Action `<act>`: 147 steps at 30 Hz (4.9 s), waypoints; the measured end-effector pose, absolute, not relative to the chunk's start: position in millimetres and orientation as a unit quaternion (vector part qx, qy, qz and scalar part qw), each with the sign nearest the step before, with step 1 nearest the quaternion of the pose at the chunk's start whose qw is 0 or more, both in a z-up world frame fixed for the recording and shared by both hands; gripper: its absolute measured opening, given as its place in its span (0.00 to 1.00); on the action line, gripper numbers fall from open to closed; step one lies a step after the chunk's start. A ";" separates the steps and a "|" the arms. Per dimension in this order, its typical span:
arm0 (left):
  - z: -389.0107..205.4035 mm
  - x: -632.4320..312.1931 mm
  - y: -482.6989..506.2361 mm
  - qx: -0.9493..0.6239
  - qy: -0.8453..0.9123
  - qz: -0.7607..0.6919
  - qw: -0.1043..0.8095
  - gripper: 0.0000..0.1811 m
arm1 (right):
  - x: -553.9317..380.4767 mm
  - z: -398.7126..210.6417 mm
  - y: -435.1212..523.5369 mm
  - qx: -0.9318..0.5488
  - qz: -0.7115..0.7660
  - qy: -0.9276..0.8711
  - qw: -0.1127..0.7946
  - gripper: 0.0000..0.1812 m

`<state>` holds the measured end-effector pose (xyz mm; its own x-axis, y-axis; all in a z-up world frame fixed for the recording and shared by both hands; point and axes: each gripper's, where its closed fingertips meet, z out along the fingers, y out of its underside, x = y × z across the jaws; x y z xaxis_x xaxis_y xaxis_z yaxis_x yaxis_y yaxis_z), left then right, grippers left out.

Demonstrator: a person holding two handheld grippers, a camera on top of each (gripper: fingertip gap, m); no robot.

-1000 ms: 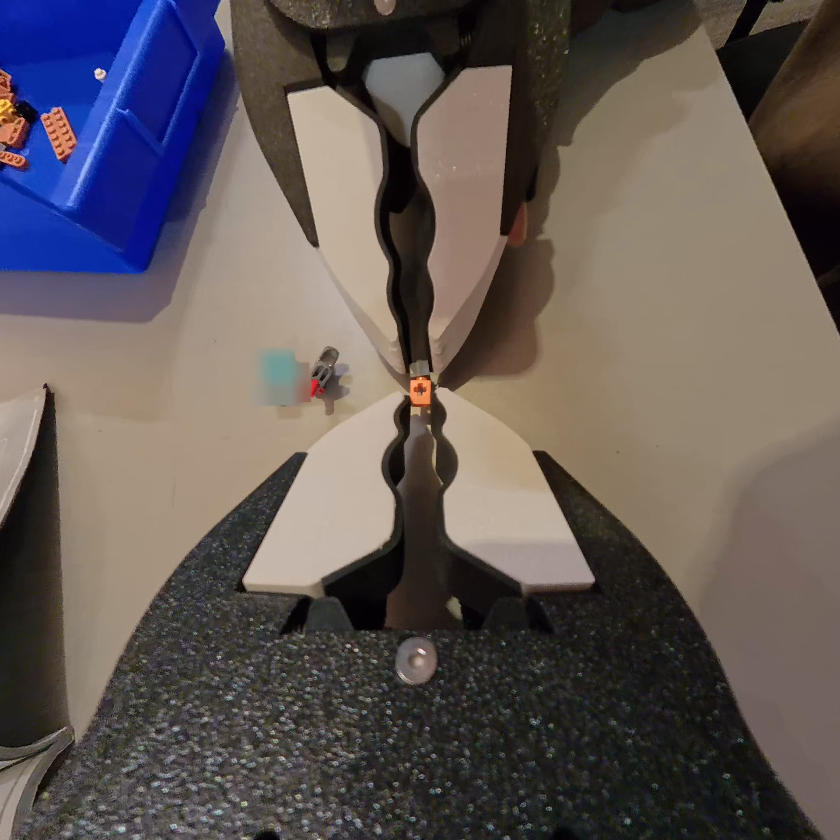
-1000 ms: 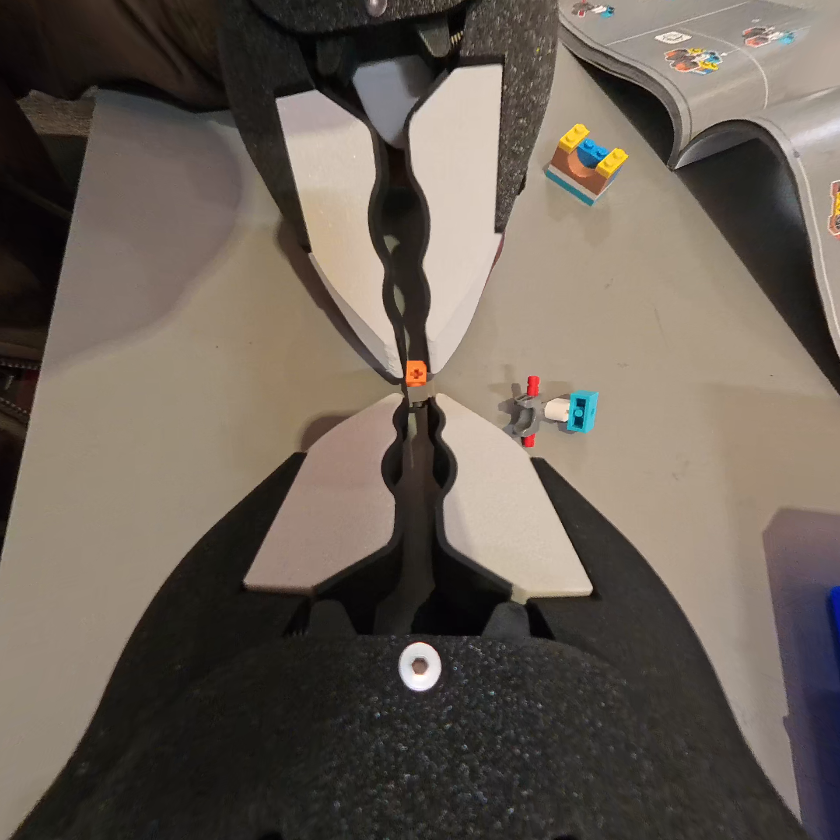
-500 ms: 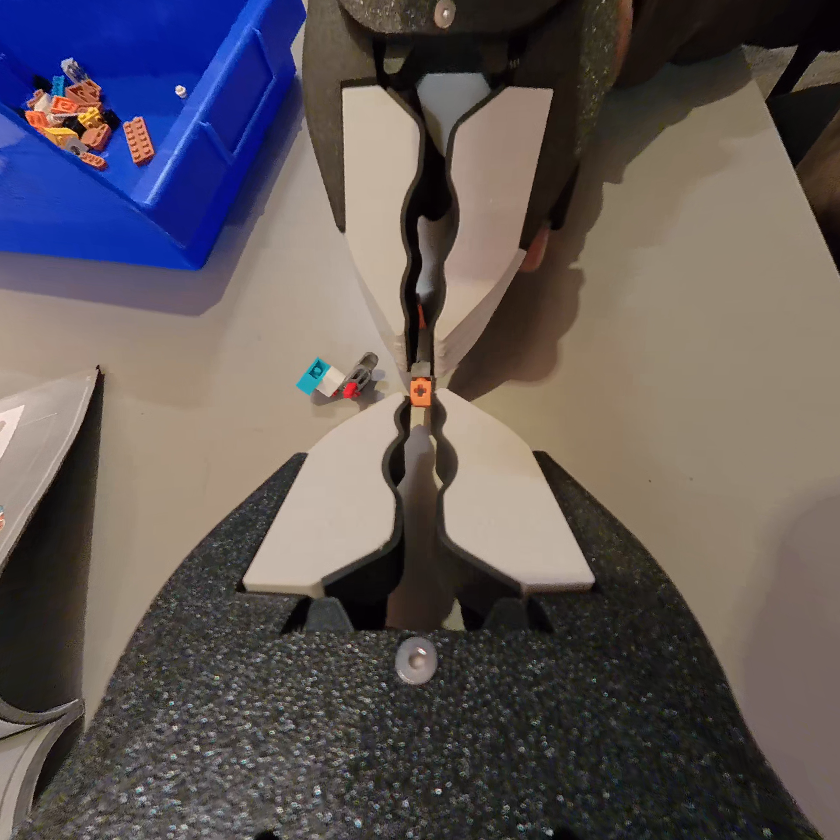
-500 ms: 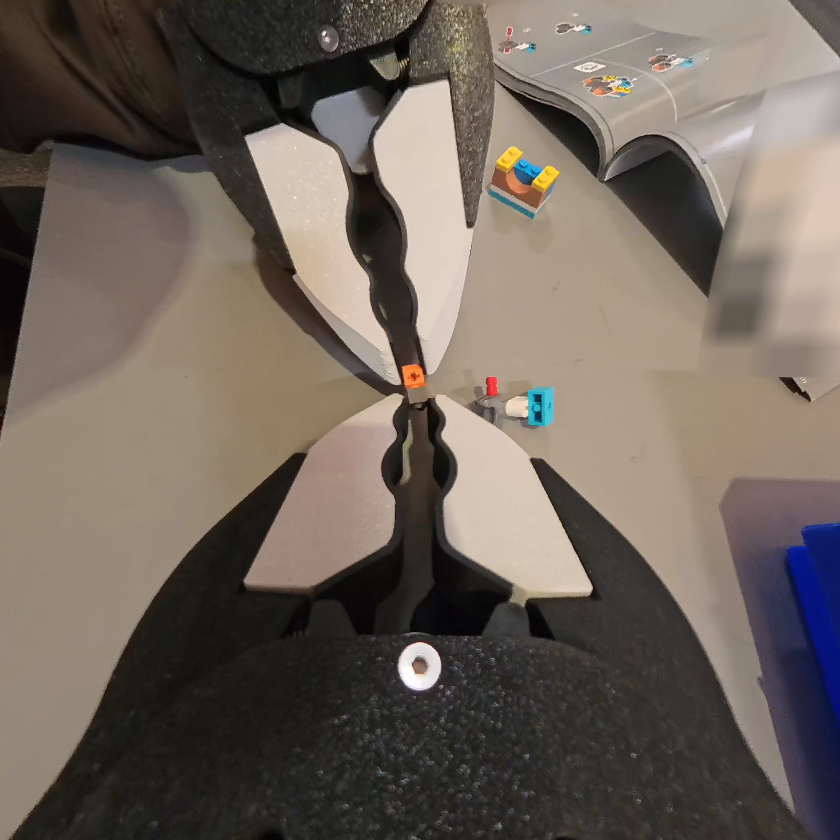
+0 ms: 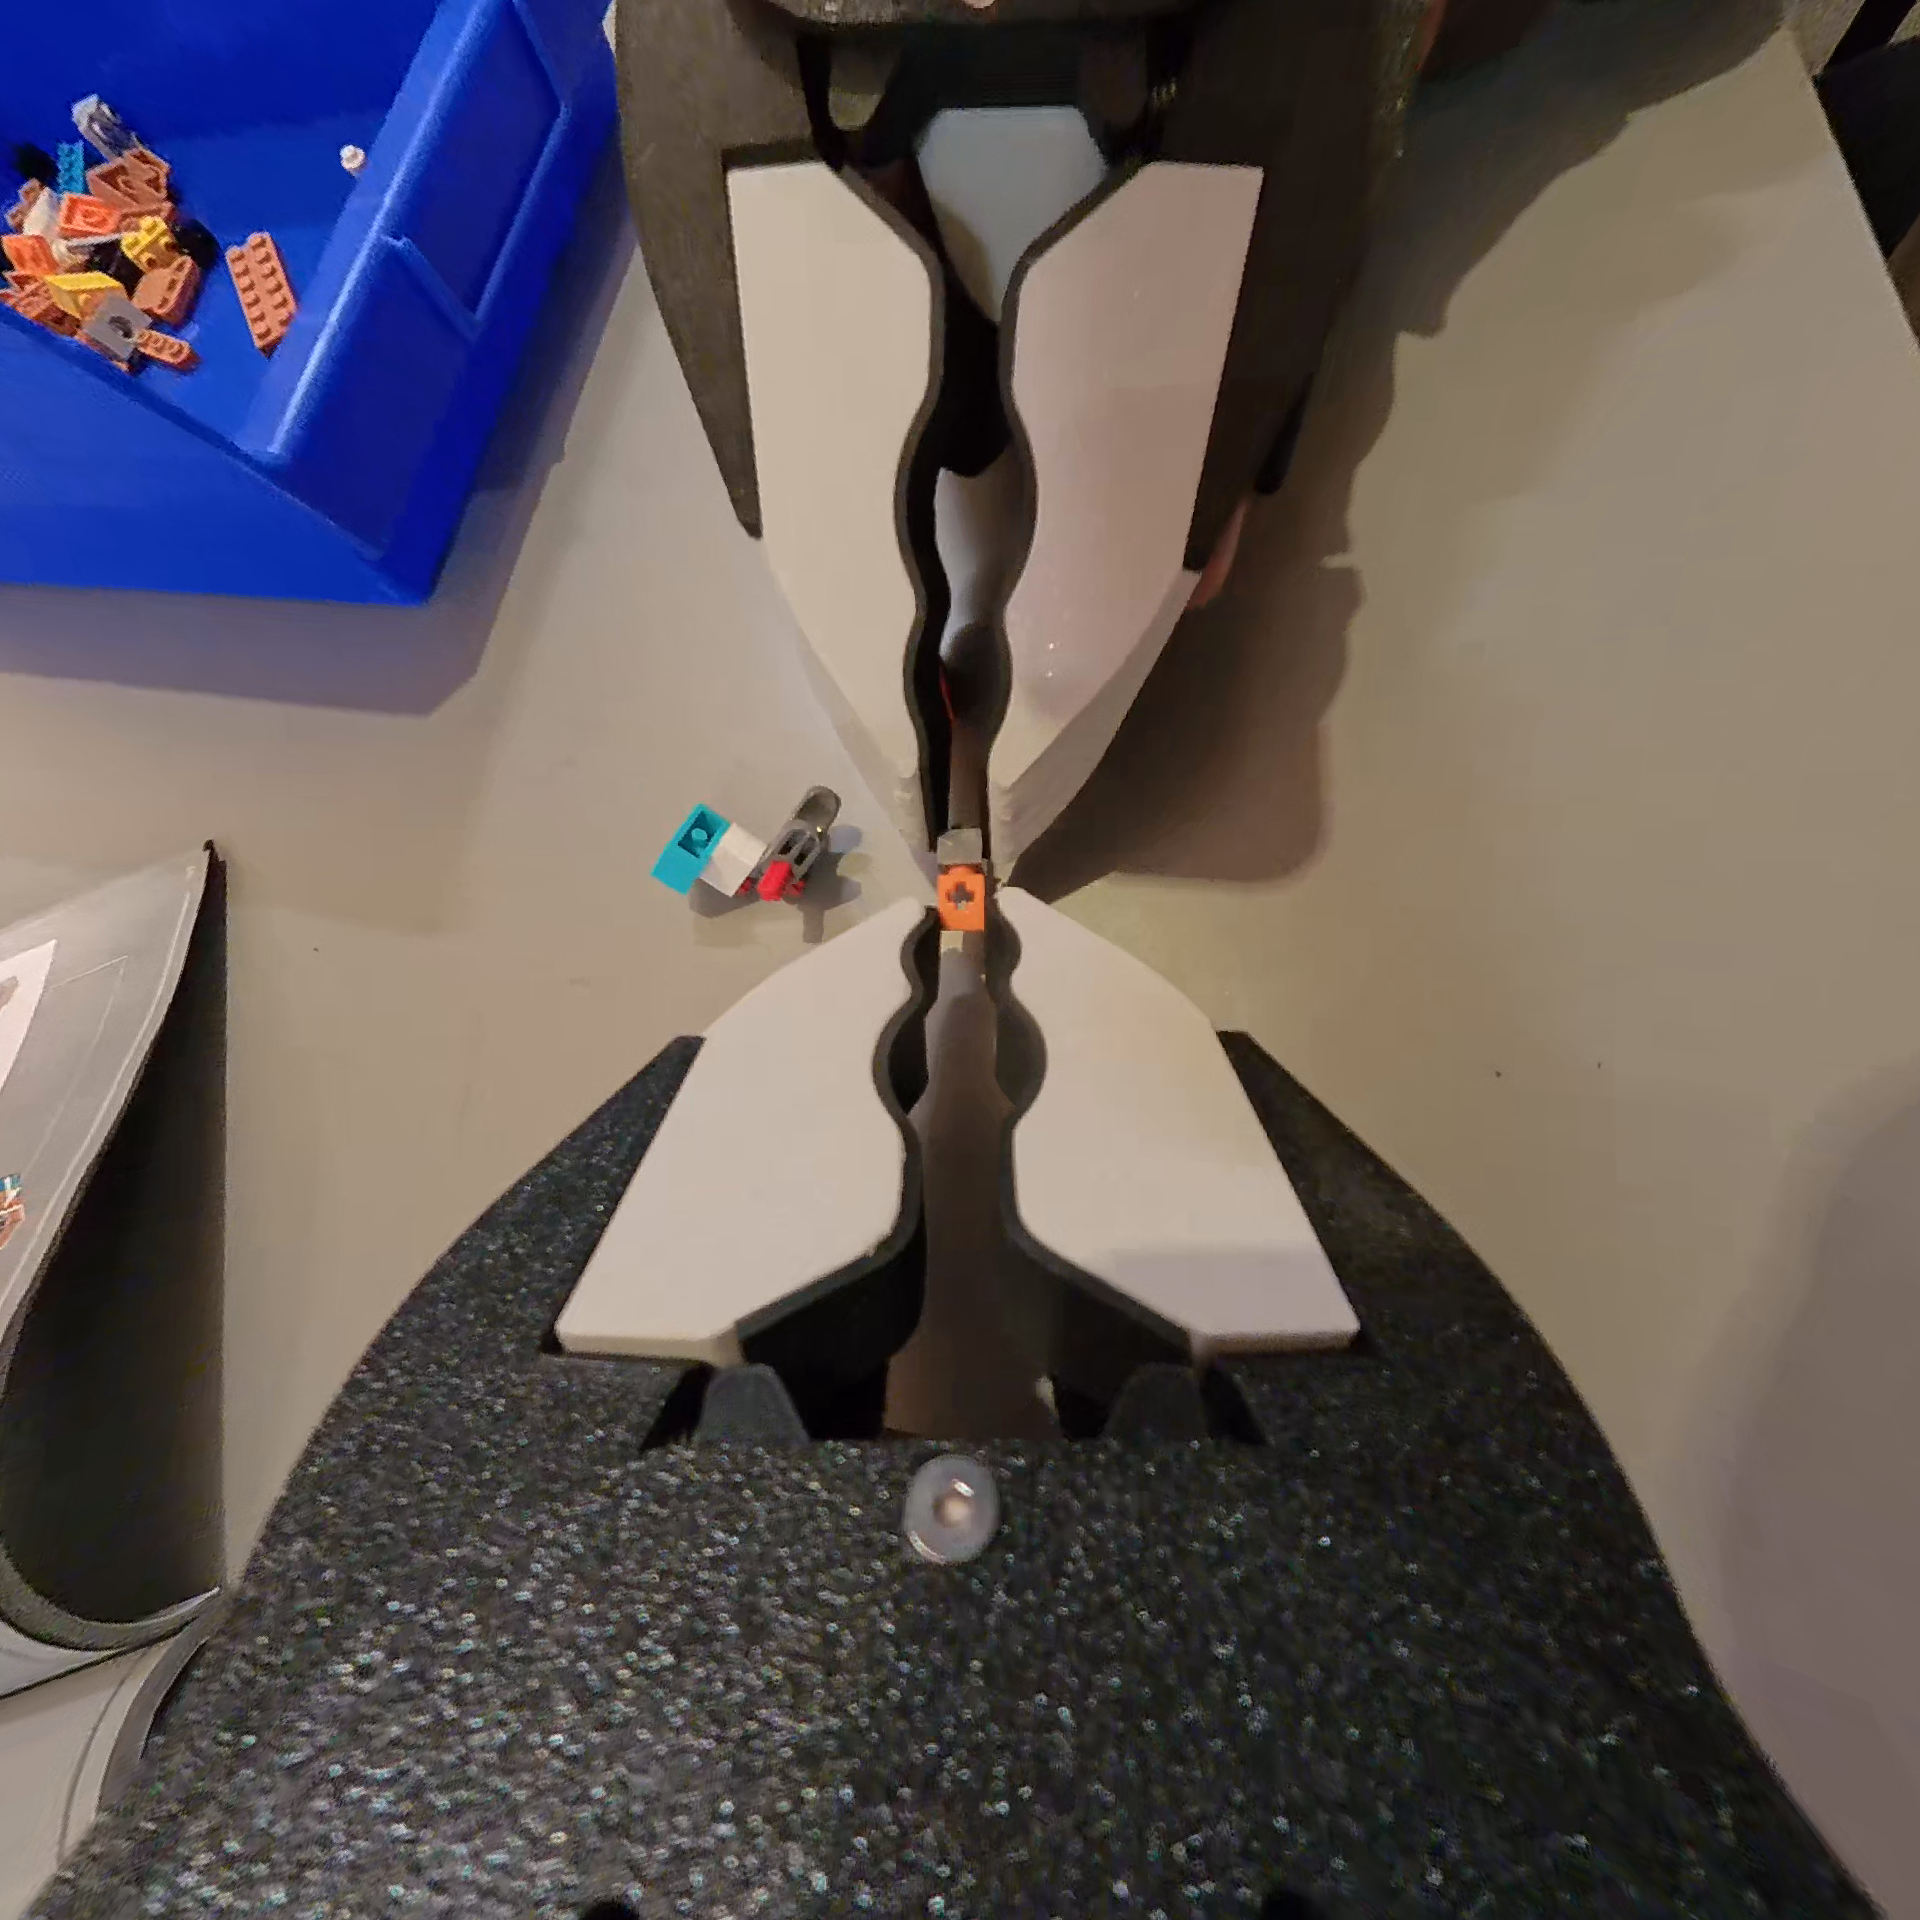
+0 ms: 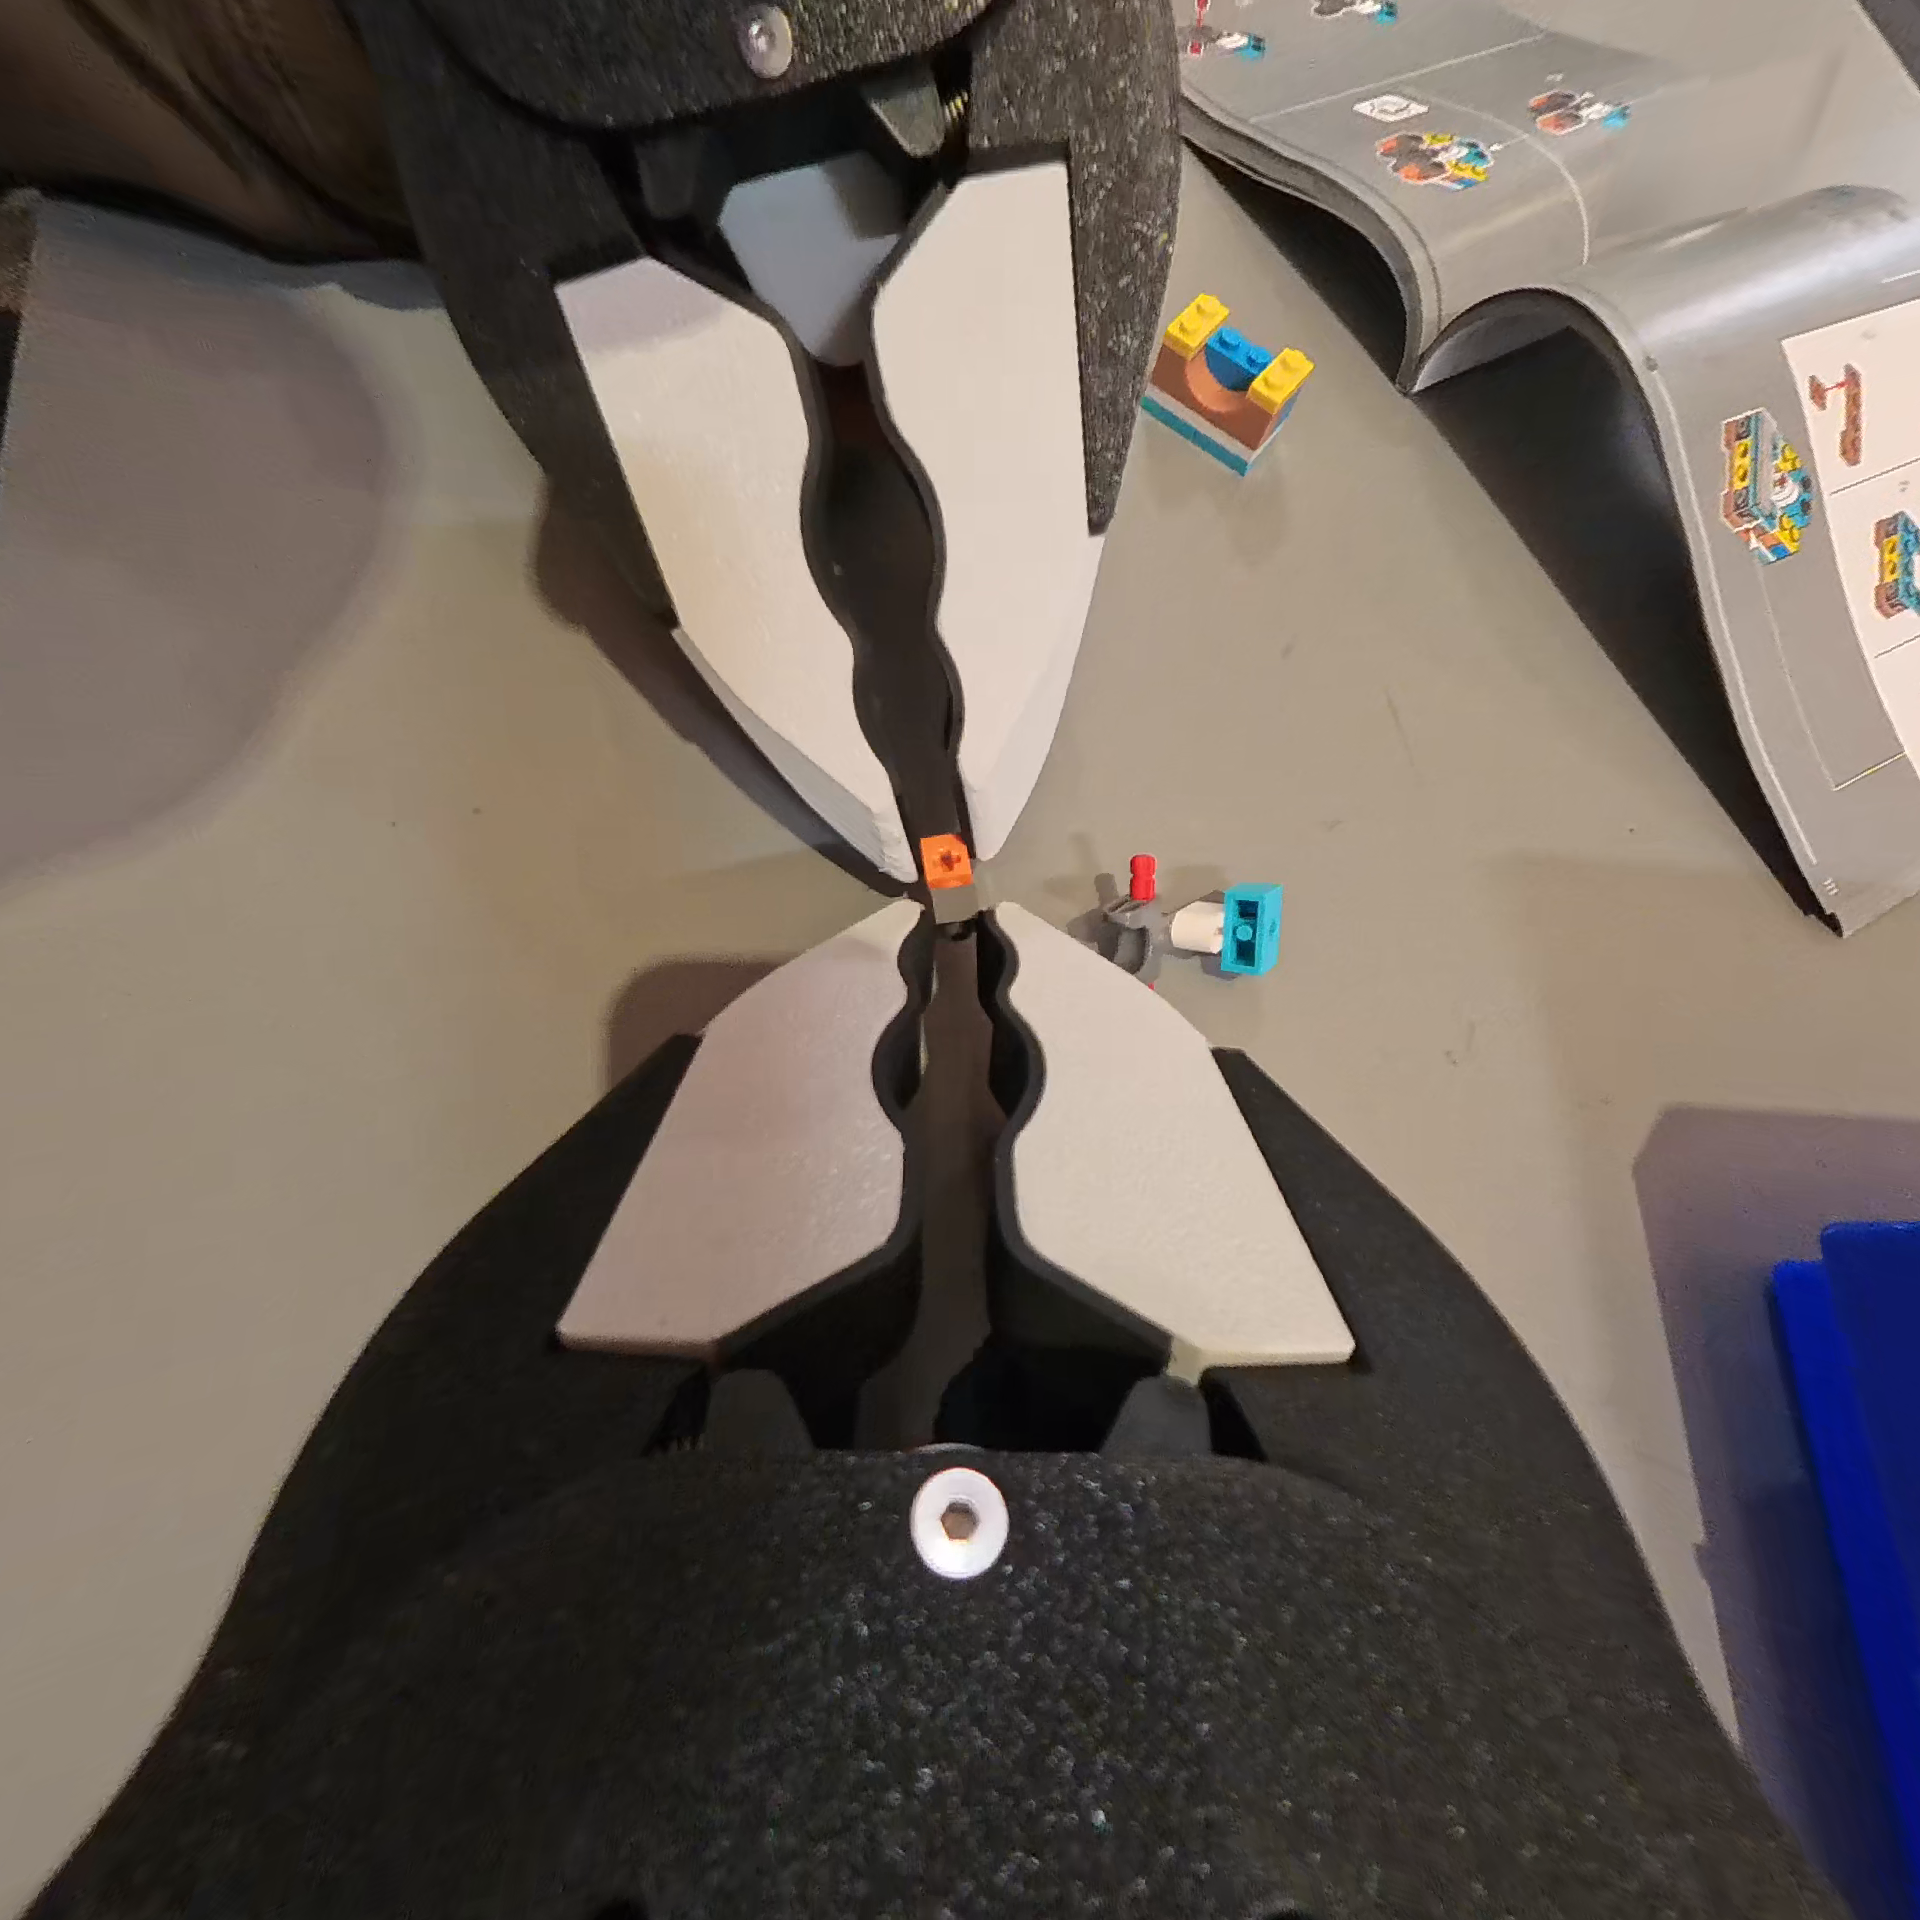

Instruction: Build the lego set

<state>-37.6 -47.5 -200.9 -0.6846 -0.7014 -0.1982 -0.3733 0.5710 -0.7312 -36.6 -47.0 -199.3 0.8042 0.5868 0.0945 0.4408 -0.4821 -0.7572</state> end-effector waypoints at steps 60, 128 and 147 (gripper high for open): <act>-200.5 -39.8 -47.5 -0.289 0.872 -0.314 0.241 0.04 | -40.3 -200.7 -43.3 -0.832 -0.028 -0.383 0.401 0.03; -132.7 -41.4 -48.4 -0.237 0.760 -0.527 0.299 0.04 | -35.9 -132.7 -51.6 -0.748 0.122 -0.312 0.573 0.06; -125.3 -47.1 -65.8 -0.216 0.750 -0.560 0.279 0.04 | -52.3 -124.1 -58.0 -0.719 0.144 -0.334 0.593 0.04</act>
<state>-47.1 -65.8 -125.3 -0.7509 -0.6363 -0.1769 -0.0116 0.2805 -0.9598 -52.3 -58.0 -124.1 0.7361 0.6502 0.1884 0.3088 -0.0749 -0.9482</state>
